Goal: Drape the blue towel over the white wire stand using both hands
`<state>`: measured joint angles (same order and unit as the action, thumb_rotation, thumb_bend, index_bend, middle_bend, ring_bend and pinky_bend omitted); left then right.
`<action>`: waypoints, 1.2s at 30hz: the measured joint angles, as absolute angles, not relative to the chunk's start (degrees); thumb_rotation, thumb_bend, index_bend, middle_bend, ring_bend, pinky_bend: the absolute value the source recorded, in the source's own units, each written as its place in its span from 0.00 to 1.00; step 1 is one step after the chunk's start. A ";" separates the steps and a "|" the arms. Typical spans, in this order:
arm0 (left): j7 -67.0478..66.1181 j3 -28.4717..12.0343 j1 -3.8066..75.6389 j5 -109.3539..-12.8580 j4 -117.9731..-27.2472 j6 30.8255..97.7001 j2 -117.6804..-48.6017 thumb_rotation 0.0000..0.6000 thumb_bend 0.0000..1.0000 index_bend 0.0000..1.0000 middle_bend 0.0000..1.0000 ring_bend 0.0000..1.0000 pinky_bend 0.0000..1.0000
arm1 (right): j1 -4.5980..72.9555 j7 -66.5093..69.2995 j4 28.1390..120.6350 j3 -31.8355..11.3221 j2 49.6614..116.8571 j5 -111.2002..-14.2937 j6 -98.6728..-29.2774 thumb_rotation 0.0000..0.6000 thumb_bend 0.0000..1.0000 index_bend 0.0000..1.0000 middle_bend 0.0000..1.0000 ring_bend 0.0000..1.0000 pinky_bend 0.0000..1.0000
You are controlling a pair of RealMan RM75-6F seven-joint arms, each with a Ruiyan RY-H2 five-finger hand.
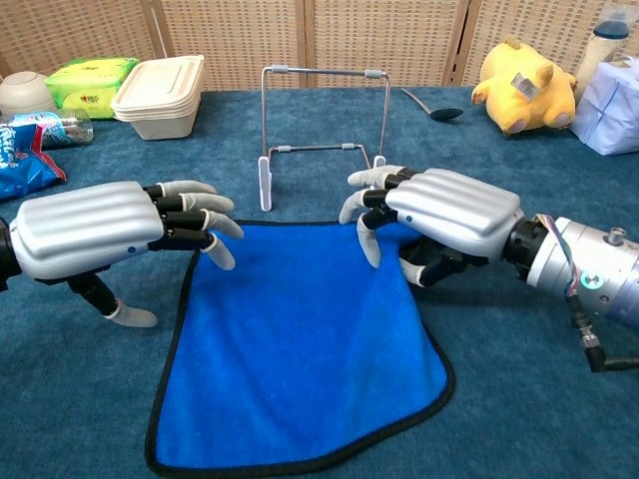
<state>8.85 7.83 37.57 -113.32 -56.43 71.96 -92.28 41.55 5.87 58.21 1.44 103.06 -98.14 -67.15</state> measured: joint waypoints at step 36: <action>10.89 9.34 41.00 -109.51 -50.41 72.11 -98.37 1.00 0.29 0.27 0.19 0.09 0.04 | 40.97 7.29 56.74 1.06 102.97 -97.06 -67.30 1.00 0.48 0.67 0.25 0.07 0.00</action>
<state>10.89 9.34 41.00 -109.51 -50.41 72.11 -98.37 40.97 7.29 56.74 1.06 102.97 -97.06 -67.30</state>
